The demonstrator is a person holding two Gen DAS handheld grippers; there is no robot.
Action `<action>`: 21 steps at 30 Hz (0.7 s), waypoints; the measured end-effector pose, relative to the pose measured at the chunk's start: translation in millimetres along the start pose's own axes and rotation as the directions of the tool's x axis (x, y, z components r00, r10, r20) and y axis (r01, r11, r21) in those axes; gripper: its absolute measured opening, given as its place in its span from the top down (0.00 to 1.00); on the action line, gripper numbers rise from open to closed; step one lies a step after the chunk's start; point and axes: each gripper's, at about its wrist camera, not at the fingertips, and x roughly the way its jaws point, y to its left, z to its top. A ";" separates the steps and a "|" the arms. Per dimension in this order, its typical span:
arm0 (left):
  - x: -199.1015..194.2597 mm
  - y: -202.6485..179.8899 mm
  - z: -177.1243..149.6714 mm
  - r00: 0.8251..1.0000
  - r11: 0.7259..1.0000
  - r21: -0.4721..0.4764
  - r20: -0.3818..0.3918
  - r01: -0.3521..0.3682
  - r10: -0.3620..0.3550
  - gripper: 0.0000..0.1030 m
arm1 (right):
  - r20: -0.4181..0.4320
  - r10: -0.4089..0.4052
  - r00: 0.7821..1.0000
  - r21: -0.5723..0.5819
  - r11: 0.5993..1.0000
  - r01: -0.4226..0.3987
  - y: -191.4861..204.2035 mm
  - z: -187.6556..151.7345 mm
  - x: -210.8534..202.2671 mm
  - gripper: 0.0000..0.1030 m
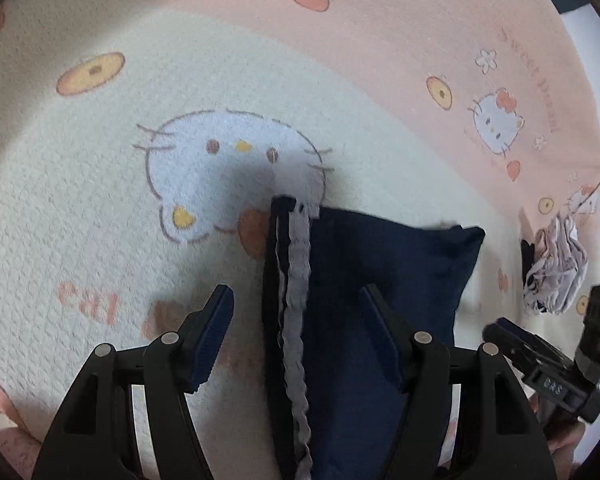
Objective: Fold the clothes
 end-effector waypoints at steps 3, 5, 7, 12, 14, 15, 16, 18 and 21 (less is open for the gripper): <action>0.2 -3.1 2.6 1.000 1.000 0.018 0.020 -0.001 0.000 0.37 | -0.006 0.015 1.000 0.020 1.000 -0.015 3.2 15.0 23.0 0.33; -0.4 -5.8 3.7 0.999 1.000 0.029 0.033 0.010 -0.011 0.40 | -0.010 0.021 1.000 0.024 1.000 -0.020 14.3 29.3 51.0 0.33; -1.1 -8.5 4.7 0.999 0.999 0.041 0.046 0.020 -0.022 0.40 | -0.015 0.033 0.999 0.019 0.999 -0.032 16.9 38.1 63.7 0.33; 15.4 -16.8 -2.2 0.998 0.993 0.092 0.002 -0.070 0.070 0.59 | 0.007 0.018 1.000 -0.024 1.000 -0.018 23.6 46.9 74.3 0.26; 16.5 -24.3 -3.5 0.989 0.979 0.140 0.036 -0.145 0.142 0.70 | 0.004 -0.015 1.000 -0.060 0.998 0.015 30.8 47.5 75.9 0.25; 17.3 -25.7 -3.4 0.988 0.977 0.144 0.042 -0.156 0.151 0.74 | 0.007 -0.023 1.000 -0.078 0.997 0.024 34.5 48.4 76.9 0.26; 17.5 -28.3 -2.2 0.989 0.979 0.145 0.043 -0.144 0.140 0.77 | 0.010 -0.032 0.999 -0.096 0.995 0.032 38.1 49.3 78.0 0.35; 17.2 -35.4 1.1 0.994 0.983 0.151 0.038 -0.104 0.099 0.90 | 0.024 0.003 1.000 -0.104 0.995 0.000 38.7 49.2 72.6 0.60; 10.4 -61.6 3.3 0.996 0.965 0.252 0.069 -0.072 0.056 0.90 | 0.044 0.055 0.997 -0.116 0.992 -0.050 39.5 49.0 64.3 0.84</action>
